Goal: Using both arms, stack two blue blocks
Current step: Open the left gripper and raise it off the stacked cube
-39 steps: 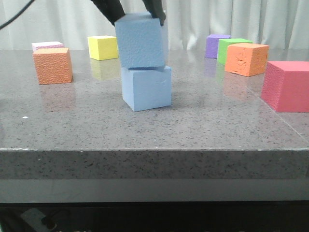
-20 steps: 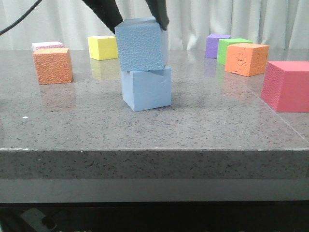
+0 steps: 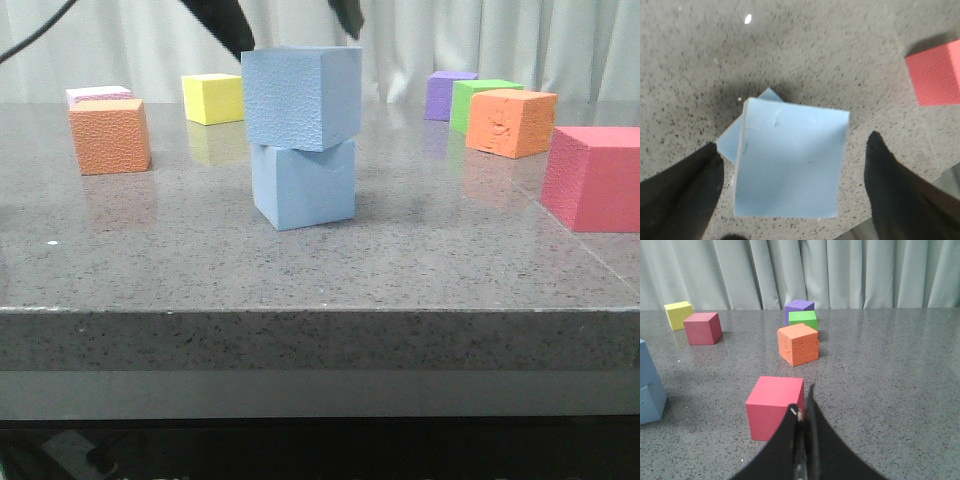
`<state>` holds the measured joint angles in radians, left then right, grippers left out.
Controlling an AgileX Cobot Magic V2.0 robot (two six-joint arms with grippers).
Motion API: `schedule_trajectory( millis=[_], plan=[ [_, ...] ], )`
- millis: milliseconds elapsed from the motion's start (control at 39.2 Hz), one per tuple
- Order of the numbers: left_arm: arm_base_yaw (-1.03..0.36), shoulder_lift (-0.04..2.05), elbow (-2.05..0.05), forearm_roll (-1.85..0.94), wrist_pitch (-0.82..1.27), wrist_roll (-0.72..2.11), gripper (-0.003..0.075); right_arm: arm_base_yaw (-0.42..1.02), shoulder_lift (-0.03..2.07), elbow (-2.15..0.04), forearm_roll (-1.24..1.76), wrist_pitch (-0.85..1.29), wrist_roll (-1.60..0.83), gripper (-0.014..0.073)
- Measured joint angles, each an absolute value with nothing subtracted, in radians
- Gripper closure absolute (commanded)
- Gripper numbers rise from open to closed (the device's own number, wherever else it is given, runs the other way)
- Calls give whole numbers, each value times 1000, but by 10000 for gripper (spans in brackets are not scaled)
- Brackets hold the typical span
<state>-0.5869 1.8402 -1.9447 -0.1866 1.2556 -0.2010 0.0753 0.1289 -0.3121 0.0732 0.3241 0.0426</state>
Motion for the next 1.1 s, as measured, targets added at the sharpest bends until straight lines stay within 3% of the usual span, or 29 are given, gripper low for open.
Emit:
schedule_trajectory(
  millis=[102, 204, 459, 536, 791, 1097],
  plan=[
    [-587, 1840, -1989, -187, 1256, -201, 169, 75, 129, -312, 73, 324, 43, 663],
    [-587, 1840, -2033, -179, 1256, -199, 235, 75, 129, -312, 73, 324, 43, 663],
    [-587, 1840, -2059, -150, 1257, -192, 654, 75, 129, -312, 73, 324, 43, 663],
    [-587, 1840, -2059, -149, 1257, -185, 738, 75, 129, -312, 73, 324, 43, 663],
    [-587, 1815, -2059, -94, 1259, -174, 738, 75, 129, -312, 73, 321, 43, 663],
    [-587, 1627, -1990, 145, 1261, -165, 738, 75, 129, -312, 73, 311, 43, 663]
  ],
)
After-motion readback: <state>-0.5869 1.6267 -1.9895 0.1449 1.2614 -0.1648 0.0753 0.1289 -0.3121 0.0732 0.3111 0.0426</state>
